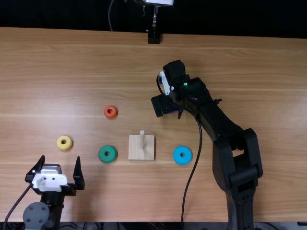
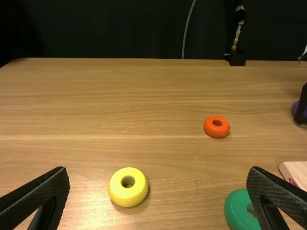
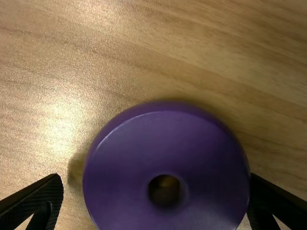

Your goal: Build the Hanoi tower: stack the rings onto the peg from bottom to top in this color order: purple, dark blue, light blue, dark green, light green, yellow, orange.

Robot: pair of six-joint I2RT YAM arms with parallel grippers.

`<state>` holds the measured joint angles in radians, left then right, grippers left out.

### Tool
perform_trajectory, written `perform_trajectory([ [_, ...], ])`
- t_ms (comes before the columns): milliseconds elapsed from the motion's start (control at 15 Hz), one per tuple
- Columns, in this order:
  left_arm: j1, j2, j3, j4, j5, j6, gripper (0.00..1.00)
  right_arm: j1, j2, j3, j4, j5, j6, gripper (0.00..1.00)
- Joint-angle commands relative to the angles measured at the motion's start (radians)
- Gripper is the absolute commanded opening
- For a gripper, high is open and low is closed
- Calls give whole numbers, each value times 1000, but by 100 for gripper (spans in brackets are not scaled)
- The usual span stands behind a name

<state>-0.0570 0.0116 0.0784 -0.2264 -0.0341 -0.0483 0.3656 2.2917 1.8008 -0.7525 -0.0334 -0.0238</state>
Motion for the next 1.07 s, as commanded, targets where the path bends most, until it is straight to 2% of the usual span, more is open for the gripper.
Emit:
perform_trajectory([
  [0,8,-12,-49,-17,-5,15,100,-2,26,37,6,2,9,82],
  [67,8,-12,-49,-17,-5,15,100,-2,26,35,8,0,7,50],
  [133,8,-12,-49,-17,-5,15,100,-1,26,32,8,0,7,31],
  [267,8,-12,-49,-17,-5,15,100,-1,26,28,4,0,7,3],
  [333,8,-12,-49,-17,-5,15,100,1,26,20,-5,-2,7,0],
  [800,8,-12,-49,-17,-5,15,100,3,6,-8,-9,-5,5,0],
  [1000,8,-12,-49,-17,-5,15,100,7,-124,-32,-48,-3,-2,0],
])
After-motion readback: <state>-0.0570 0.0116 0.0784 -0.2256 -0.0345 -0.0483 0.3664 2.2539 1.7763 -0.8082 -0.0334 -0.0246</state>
